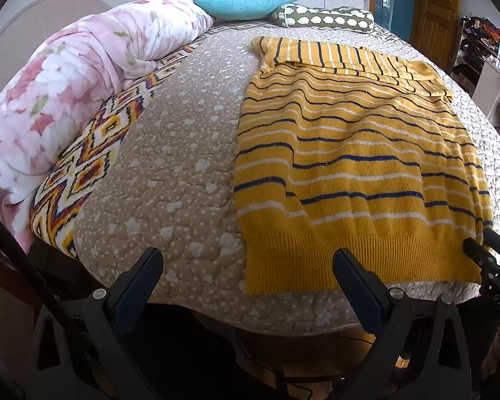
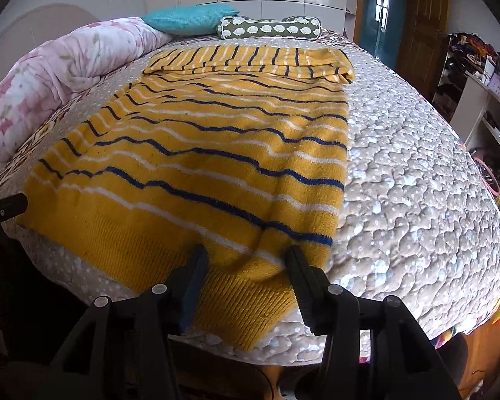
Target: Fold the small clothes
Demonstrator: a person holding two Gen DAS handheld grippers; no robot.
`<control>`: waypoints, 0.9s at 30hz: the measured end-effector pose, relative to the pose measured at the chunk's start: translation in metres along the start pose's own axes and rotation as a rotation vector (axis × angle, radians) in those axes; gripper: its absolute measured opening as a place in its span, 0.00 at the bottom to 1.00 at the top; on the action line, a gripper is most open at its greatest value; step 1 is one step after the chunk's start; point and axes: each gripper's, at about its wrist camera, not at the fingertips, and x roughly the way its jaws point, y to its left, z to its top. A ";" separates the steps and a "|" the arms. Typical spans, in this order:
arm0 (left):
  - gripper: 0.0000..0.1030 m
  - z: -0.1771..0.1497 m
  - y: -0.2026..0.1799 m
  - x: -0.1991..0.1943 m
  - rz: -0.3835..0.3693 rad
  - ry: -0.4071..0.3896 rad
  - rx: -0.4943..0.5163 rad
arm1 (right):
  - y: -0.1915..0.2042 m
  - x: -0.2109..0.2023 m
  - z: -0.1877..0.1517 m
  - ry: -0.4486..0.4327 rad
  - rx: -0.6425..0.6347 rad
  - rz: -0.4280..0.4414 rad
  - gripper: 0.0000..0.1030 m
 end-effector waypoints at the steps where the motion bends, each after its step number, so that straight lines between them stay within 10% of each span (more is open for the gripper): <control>1: 0.98 0.000 0.000 0.000 -0.001 0.000 0.000 | 0.001 0.001 0.000 0.000 -0.004 -0.002 0.54; 27: 0.98 -0.001 -0.004 0.002 -0.012 0.009 -0.005 | 0.007 0.006 -0.002 -0.017 -0.019 -0.042 0.64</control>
